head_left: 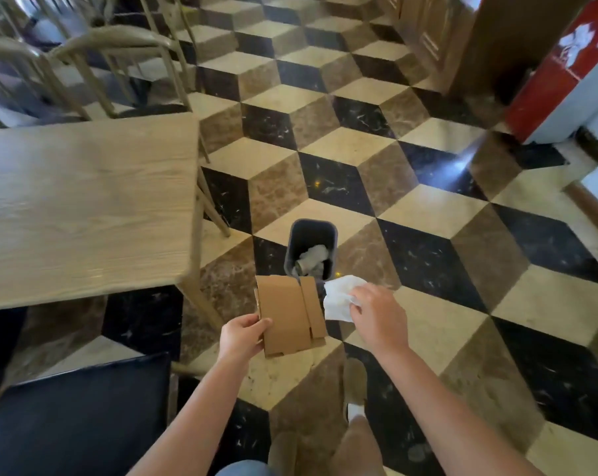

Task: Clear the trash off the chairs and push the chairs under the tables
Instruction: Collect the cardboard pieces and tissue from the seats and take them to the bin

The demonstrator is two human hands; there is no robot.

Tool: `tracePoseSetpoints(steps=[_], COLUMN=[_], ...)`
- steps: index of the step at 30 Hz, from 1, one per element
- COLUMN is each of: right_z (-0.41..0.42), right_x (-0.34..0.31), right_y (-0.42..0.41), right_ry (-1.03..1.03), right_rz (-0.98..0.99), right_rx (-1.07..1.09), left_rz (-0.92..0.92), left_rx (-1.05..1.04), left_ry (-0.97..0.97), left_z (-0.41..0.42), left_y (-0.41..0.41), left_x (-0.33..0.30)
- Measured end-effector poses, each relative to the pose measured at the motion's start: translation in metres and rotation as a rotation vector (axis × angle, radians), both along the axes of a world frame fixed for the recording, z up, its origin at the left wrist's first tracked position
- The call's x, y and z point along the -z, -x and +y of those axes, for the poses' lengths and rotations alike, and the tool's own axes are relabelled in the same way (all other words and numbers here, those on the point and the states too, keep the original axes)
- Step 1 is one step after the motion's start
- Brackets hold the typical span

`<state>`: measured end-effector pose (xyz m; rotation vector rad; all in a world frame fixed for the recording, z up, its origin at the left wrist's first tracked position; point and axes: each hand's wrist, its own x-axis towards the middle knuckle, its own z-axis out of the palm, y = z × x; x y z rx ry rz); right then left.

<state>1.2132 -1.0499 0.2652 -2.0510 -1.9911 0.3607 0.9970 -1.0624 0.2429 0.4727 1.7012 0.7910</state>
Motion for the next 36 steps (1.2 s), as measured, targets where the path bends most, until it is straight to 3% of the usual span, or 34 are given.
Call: tracePoseSetpoints(steps=[8,15,23,28,36], right_z=[0.148,0.240,0.340,0.373,0.403], right_x=[0.057,0.126,0.298,0.394,0.472], right_y=[-0.058,-0.076,-0.054,-0.042,-0.031], right_ry=[0.117,0.253,0.235,0.246,0.399], right_rz=[0.114,0.080,0.034,0.012,-0.107], right_rx=[-0.107,-0.185,-0.374,-0.402,-0.401], left_rz=[0.065,0.167,0.302,0.280,0.193], left_rx=[-0.211,-0.263,-0.217,-0.234,-0.297], left_ry=[0.064,0.127,0.185,0.231,0.301], left_z=[0.102,0.172,0.266,0.299,0.328], left_y=[-0.053,-0.084,-0.094,-0.094,-0.095], left_x=[0.039,0.087,0.241,0.341,0.431])
